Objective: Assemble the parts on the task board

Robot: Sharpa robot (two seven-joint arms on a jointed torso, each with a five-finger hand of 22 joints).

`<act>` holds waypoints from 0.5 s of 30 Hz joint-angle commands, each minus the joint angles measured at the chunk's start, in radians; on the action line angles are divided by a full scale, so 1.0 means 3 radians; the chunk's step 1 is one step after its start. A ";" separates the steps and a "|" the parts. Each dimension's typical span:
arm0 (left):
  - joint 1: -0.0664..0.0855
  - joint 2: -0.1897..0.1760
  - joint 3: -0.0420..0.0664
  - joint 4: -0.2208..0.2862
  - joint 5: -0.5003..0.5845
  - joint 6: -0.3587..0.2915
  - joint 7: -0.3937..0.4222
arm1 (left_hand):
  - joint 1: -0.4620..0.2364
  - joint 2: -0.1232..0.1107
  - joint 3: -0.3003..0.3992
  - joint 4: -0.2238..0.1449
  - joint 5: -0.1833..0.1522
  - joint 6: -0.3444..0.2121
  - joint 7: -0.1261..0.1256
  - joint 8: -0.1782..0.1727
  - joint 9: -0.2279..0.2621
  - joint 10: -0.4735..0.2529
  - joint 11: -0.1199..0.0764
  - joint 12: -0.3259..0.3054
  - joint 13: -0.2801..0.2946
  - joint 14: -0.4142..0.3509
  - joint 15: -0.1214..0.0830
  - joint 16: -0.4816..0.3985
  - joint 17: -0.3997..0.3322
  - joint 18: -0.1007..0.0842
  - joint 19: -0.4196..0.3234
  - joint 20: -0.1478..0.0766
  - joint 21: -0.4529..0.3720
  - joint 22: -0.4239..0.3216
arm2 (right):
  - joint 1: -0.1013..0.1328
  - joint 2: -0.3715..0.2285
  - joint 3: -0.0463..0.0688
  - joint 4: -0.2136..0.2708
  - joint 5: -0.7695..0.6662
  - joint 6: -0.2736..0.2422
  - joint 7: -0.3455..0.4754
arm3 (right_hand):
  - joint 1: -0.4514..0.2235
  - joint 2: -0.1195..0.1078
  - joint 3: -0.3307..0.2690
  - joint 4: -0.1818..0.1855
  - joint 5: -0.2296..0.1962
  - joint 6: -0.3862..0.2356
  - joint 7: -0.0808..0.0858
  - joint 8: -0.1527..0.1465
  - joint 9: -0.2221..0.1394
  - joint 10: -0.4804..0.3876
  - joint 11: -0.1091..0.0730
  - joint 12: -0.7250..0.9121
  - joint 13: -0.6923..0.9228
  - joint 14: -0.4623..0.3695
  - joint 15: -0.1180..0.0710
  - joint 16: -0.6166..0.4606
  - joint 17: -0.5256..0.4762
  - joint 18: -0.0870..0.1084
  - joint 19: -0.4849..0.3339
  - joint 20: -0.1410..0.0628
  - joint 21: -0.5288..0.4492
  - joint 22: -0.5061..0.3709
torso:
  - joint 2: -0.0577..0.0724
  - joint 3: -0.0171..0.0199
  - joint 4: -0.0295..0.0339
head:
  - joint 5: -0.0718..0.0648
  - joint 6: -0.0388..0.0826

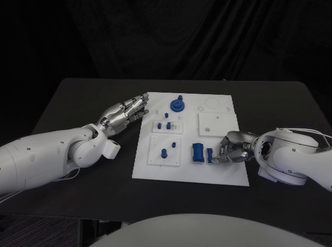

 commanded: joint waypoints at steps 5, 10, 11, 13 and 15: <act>-0.0010 -0.0045 0.0003 0.0101 -0.0004 -0.0353 0.0379 | 0.0199 -0.0143 -0.0058 -0.0063 0.0180 0.0245 0.0015 0.0065 0.0028 -0.0012 -0.0278 0.0116 0.0014 -0.0002 -0.0255 -0.0012 -0.0004 0.0036 -0.0002 -0.0113 0.0010 -0.0004 | -0.0004 -0.0111 0.0000 0.0038 -0.0141 -0.0668 0.0259 | -0.0509 0.0127 -0.0162 0.0238 -0.0205 -0.0151 0.0019 -0.0354 -0.0229 0.0340 -0.0007 -0.0008 0.0878 0.0290 0.0004 -0.0032 0.0609 0.0071 -0.0020 0.0002 -0.0140 0.0608 | -0.0003 0.0002 -0.0001 | -0.0010 0.0000; -0.0011 -0.0109 0.0003 0.0189 -0.0004 -0.0607 0.0535 | 0.0286 -0.0213 -0.0116 0.0103 0.0228 0.0289 -0.0085 0.0059 0.0026 -0.0038 -0.0406 0.0175 0.0015 -0.0002 -0.0370 -0.0012 -0.0004 0.0034 -0.0008 -0.0208 0.0006 -0.0014 | 0.0047 -0.0209 0.0001 0.0050 0.0053 -0.1364 0.0717 | -0.0885 0.0411 -0.0569 0.0269 0.0455 -0.0078 0.0121 -0.0878 -0.0831 0.0047 0.0081 -0.0367 0.0558 0.0061 0.0088 -0.0565 -0.0258 0.0236 -0.0392 0.0072 -0.1059 0.0312 | -0.0006 0.0002 -0.0005 | -0.0039 0.0000; -0.0011 -0.0117 0.0003 0.0202 -0.0004 -0.0632 0.0549 | 0.0267 -0.0208 -0.0129 0.0108 0.0210 0.0255 -0.0112 0.0048 0.0021 -0.0049 -0.0417 0.0159 0.0011 -0.0002 -0.0376 -0.0012 -0.0004 0.0034 -0.0011 -0.0218 0.0003 -0.0018 | 0.0071 -0.0224 0.0001 0.0046 0.0171 -0.1531 0.0875 | -0.0883 0.0437 -0.0613 0.0255 0.0453 -0.0062 0.0138 -0.0942 -0.0918 -0.0030 0.0099 -0.0471 0.0470 0.0012 0.0100 -0.0687 -0.0422 0.0265 -0.0464 0.0091 -0.1254 0.0242 | -0.0007 0.0003 -0.0007 | -0.0036 0.0000; -0.0011 -0.0130 0.0003 0.0230 -0.0004 -0.0672 0.0572 | 0.0188 -0.0177 -0.0168 0.0106 0.0119 0.0140 -0.0188 0.0010 0.0008 -0.0074 -0.0446 0.0123 0.0005 -0.0002 -0.0403 -0.0012 -0.0004 0.0040 -0.0022 -0.0294 -0.0005 -0.0032 | 0.0121 -0.0240 0.0001 0.0029 0.0485 -0.1790 0.1234 | -0.0926 0.0562 -0.0724 0.0232 0.0446 -0.0068 0.0196 -0.1127 -0.1159 -0.0508 0.0176 -0.1095 -0.0037 -0.0237 0.0168 -0.1274 -0.1145 0.0383 -0.0768 0.0145 -0.2061 -0.0073 | -0.0008 0.0004 -0.0009 | -0.0033 0.0000; -0.0011 -0.0136 0.0003 0.0254 -0.0004 -0.0703 0.0592 | 0.0155 -0.0159 -0.0183 0.0108 0.0076 0.0053 -0.0236 -0.0011 -0.0002 -0.0082 -0.0438 0.0112 0.0003 -0.0002 -0.0408 -0.0012 -0.0004 0.0041 -0.0026 -0.0340 -0.0009 -0.0037 | 0.0156 -0.0243 0.0001 0.0008 0.0830 -0.1973 0.1588 | -0.0836 0.0670 -0.0778 0.0258 0.0477 -0.0121 0.0326 -0.1312 -0.1415 -0.1361 0.0277 -0.2134 -0.0837 -0.0769 0.0300 -0.2355 -0.2281 0.0458 -0.1172 0.0261 -0.2937 -0.0489 | -0.0010 0.0005 -0.0011 | -0.0040 0.0000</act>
